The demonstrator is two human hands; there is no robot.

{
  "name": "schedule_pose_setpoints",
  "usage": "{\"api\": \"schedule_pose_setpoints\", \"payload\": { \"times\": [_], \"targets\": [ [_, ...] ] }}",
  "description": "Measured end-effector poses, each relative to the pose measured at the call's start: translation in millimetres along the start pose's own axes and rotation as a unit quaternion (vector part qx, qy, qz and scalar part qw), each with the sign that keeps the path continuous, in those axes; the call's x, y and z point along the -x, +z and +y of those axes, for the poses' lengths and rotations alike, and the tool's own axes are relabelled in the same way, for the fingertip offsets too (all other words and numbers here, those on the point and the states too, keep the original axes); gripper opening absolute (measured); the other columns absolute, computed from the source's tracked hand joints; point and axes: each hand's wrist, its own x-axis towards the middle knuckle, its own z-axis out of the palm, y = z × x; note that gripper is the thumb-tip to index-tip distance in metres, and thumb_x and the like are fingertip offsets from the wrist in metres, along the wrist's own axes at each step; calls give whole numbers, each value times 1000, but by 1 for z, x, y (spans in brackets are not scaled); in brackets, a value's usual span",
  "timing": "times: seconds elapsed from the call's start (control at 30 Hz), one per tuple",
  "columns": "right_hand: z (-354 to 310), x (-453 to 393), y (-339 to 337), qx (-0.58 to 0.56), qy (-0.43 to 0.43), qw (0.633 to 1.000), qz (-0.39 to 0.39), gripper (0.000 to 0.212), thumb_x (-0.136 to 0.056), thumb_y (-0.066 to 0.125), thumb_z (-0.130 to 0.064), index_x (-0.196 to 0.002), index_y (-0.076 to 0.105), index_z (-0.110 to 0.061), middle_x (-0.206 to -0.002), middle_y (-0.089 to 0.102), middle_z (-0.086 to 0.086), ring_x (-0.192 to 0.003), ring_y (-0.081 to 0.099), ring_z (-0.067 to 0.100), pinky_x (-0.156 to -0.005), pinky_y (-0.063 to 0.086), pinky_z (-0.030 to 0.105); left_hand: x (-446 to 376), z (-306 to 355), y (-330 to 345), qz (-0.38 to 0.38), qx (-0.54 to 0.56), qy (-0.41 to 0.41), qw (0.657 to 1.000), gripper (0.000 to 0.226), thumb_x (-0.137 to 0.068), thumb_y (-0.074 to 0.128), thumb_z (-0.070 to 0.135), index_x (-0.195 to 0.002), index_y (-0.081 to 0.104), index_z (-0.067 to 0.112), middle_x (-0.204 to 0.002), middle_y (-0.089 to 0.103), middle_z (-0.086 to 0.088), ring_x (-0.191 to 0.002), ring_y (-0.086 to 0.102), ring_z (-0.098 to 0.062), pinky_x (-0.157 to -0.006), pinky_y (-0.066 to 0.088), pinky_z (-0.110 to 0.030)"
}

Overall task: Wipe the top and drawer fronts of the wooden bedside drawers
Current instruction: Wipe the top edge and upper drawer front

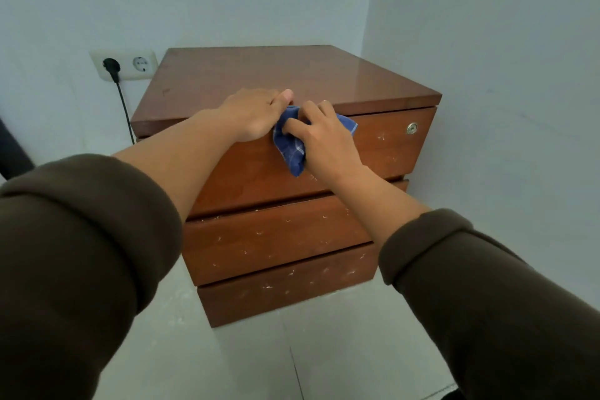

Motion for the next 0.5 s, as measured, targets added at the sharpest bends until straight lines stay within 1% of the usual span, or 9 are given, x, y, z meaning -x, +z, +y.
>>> {"api": "schedule_pose_setpoints", "payload": {
  "times": [0.03, 0.1, 0.17, 0.27, 0.33, 0.37, 0.43, 0.5],
  "targets": [
    [0, 2, 3, -6, -3, 1000, 8, 30, -55, 84, -5, -82, 74, -13, -81, 66, 9, -70, 60, 30, -58, 49, 32, -3, 5, 2, -8, -6, 5, 1000, 52, -103, 11, 42, -133, 49, 23, -139, 51, -5, -130, 43, -27, -107, 34, -45],
    [-2, 12, 14, -16, -5, 1000, -2, 32, -52, 85, -6, -81, 74, -13, -81, 66, 9, -70, 60, 31, -57, 50, 33, -7, 10, 7, -18, -35, 15, 999, 48, -103, 12, 42, -146, 34, 32, -154, 32, 5, -144, 24, -20, -115, 22, -48],
    [-2, 30, 31, -18, -13, 999, -41, 38, -48, 87, -5, -83, 75, -12, -84, 66, 11, -73, 61, 33, -59, 52, 36, -8, 10, 12, -12, -53, 16, 998, 47, -103, 13, 42, -150, 19, 36, -158, 18, 11, -147, 13, -15, -118, 15, -47],
    [-1, 61, 61, -15, 6, 988, -154, 41, -56, 84, -5, -95, 73, -11, -100, 65, 13, -88, 60, 36, -68, 56, 41, -8, 10, 18, 12, -68, 13, 998, 48, -102, 11, 46, -150, 15, 40, -158, 16, 14, -147, 12, -13, -118, 15, -45],
    [-1, 75, 73, -24, 14, 980, -195, 42, -59, 83, -5, -99, 72, -10, -107, 64, 15, -94, 59, 38, -71, 56, 44, -9, 12, 19, 17, -77, 8, 997, 49, -101, 9, 49, -149, 14, 42, -158, 16, 15, -147, 13, -13, -118, 15, -46],
    [-2, 78, 76, -27, 19, 975, -219, 42, -67, 78, -5, -107, 69, -11, -116, 61, 15, -103, 55, 39, -78, 55, 45, -9, 12, 20, 19, -80, 6, 997, 49, -101, 9, 50, -149, 14, 42, -158, 16, 15, -147, 13, -13, -118, 16, -46],
    [-2, 83, 79, -23, 18, 965, -260, 42, -84, 64, -8, -126, 58, -13, -134, 47, 11, -121, 41, 35, -95, 46, 42, -9, 13, 21, 30, -89, 9, 996, 50, -100, 9, 51, -149, 15, 42, -158, 17, 15, -147, 14, -13, -117, 17, -46],
    [-1, 82, 75, -22, 17, 962, -273, 43, -90, 56, -10, -132, 51, -15, -140, 41, 9, -126, 36, 32, -100, 41, 39, -8, 12, 20, 35, -92, 9, 995, 50, -100, 9, 52, -149, 15, 42, -157, 18, 14, -147, 15, -14, -117, 18, -46]
  ]
}}
